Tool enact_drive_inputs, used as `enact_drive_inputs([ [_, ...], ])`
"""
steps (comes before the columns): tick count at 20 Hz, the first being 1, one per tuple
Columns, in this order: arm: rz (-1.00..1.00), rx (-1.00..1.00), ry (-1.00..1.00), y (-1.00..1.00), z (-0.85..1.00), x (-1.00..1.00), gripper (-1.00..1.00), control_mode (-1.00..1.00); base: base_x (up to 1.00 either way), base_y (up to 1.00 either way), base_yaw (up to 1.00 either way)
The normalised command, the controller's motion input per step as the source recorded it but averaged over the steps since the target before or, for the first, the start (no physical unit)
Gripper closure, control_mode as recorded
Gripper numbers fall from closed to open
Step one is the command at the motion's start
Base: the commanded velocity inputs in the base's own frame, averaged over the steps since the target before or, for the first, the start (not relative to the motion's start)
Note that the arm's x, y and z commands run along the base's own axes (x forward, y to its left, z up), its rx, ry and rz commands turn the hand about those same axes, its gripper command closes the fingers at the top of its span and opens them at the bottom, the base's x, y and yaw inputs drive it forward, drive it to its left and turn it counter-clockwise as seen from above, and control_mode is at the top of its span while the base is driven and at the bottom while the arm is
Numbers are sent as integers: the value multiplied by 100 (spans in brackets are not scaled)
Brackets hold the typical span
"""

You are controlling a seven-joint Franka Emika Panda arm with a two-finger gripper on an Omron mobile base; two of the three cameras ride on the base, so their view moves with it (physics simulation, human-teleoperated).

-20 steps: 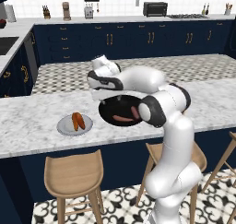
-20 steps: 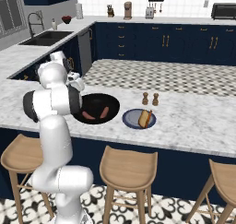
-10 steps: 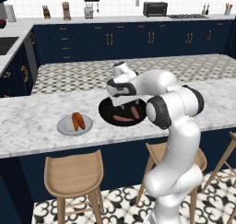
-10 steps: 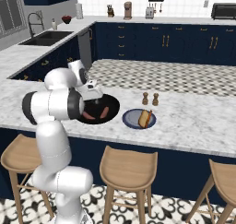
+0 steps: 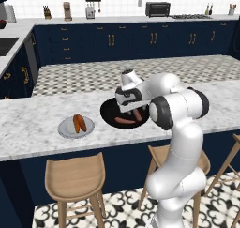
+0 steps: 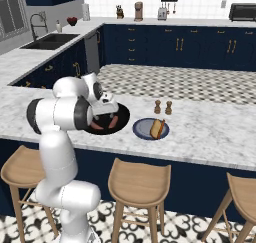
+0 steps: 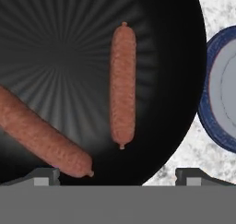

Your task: Place one bun and one sausage from the bowl on each plate.

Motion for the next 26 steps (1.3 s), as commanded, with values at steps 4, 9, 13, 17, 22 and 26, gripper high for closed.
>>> enact_drive_inputs([
  [4, -8, -1, 0, -14, -24, 46, -100, -100, 0, 0, 0],
  [9, -5, -3, 0, -12, -35, 40, -100, -100, 0, 0, 0],
  [13, -1, -6, -1, -3, -44, 19, -100, -100, 0, 0, 0],
  [17, -1, -9, 0, -3, -43, 7, -100, -100, 0, 0, 0],
  [22, 0, -8, -2, -11, -34, 3, -100, -100, 0, 0, 0],
  [26, 0, 0, -1, -5, 0, 0, 100, -100, 0, 0, 0],
])
